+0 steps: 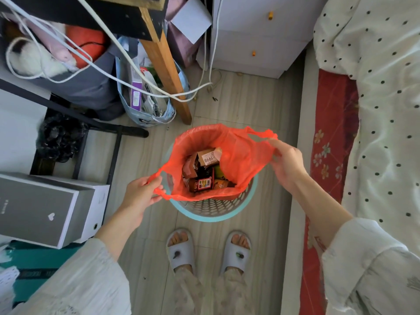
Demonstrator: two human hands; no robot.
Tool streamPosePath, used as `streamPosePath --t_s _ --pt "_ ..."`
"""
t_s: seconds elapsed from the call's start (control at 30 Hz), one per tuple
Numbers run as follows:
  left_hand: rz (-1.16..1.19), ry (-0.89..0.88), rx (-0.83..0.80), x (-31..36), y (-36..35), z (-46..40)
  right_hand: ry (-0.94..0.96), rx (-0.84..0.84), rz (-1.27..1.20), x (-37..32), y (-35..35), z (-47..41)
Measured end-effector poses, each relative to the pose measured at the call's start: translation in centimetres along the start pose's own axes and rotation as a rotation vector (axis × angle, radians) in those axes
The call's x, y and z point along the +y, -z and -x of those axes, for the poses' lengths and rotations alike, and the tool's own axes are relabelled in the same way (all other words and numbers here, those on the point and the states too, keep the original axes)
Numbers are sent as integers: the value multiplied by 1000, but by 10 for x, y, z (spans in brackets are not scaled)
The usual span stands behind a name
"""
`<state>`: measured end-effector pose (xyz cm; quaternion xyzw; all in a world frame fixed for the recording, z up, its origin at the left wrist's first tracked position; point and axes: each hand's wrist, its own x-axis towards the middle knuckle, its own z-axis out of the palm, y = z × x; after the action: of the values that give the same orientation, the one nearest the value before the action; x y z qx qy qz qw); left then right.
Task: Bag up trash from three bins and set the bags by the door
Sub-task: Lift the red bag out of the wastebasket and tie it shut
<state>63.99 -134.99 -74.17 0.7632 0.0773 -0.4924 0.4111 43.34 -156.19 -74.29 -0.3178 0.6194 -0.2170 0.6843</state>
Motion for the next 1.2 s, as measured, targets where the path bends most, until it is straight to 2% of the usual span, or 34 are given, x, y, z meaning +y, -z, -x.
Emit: streamPosePath --t_s 0.1,0.23,0.3,0.4,0.53,0.7,0.8,0.9,1.03,1.2 --pt "-49 76 -63 2 2 1 -57 -136 -38 -10 -11 6" --pt "35 102 -120 10 3 1 -150 -158 79 -17 -20 7" --pt "103 81 -163 17 3 3 -171 -140 209 -20 -24 9" --pt "41 37 -270 24 0 6 -182 -196 421 -27 -31 18" --pt "-54 23 -389 31 -12 18 -90 -280 246 -48 -42 34" --pt "111 15 -382 48 -19 34 -97 -326 150 -73 -41 56" --pt "123 -28 -386 65 -22 50 -76 -325 183 -91 -40 71" --pt "118 -58 -385 81 -24 66 6 -314 232 -112 -43 91" --pt "246 -135 -361 108 -28 83 121 -338 118 -143 -43 106" --pt "239 -186 -332 137 -31 100 172 -331 200 -161 -43 120"
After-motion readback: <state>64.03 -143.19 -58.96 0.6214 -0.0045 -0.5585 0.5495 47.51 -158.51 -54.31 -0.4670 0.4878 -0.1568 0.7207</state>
